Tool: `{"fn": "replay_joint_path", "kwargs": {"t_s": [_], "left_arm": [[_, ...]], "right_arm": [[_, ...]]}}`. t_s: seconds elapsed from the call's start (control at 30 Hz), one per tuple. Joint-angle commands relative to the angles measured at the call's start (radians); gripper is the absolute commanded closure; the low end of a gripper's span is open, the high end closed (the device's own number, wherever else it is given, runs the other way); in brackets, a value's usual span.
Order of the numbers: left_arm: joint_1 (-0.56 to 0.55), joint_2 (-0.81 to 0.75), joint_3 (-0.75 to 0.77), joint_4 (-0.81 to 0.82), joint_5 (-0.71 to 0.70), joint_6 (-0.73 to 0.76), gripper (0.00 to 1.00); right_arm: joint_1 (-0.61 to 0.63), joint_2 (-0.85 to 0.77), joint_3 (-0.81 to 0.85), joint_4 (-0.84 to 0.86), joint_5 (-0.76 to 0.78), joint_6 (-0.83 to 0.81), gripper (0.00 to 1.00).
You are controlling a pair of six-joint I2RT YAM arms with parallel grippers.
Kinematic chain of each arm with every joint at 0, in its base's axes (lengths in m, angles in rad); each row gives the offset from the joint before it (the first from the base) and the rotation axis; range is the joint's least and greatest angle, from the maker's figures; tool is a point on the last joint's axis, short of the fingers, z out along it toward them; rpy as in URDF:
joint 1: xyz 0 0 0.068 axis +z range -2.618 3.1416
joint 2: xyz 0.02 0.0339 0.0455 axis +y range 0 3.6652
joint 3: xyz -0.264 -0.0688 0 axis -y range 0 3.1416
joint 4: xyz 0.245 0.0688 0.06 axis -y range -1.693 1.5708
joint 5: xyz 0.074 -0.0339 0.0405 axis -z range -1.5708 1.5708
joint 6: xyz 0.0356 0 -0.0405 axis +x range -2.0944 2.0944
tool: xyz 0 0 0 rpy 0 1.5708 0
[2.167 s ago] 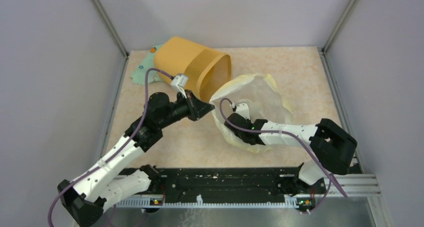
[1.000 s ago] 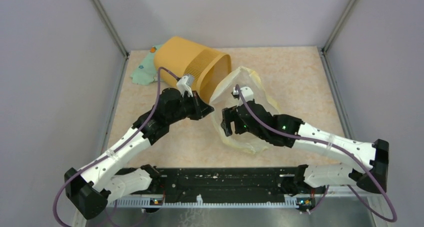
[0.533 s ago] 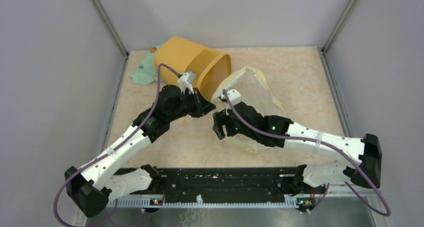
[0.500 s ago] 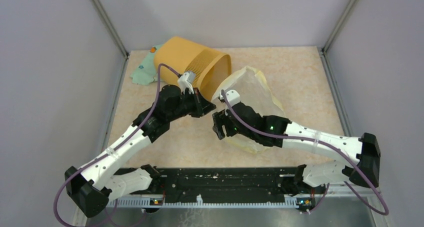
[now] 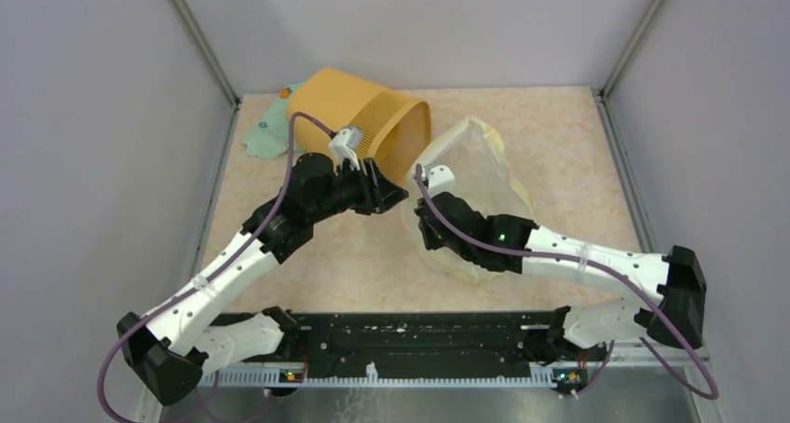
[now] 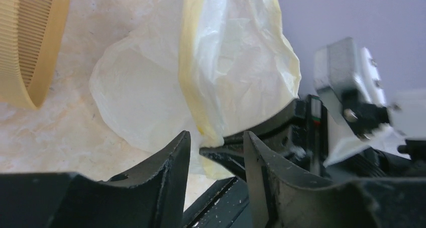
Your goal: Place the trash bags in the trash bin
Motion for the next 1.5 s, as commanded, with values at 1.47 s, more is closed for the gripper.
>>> {"fn": "replay_joint_path", "kwargs": {"t_s": [1.47], "left_arm": [[-0.178, 0.688, 0.201, -0.073, -1.485, -0.113, 0.10]], "right_arm": [[-0.659, -0.373, -0.149, -0.094, -0.021, -0.020, 1.00]]}}
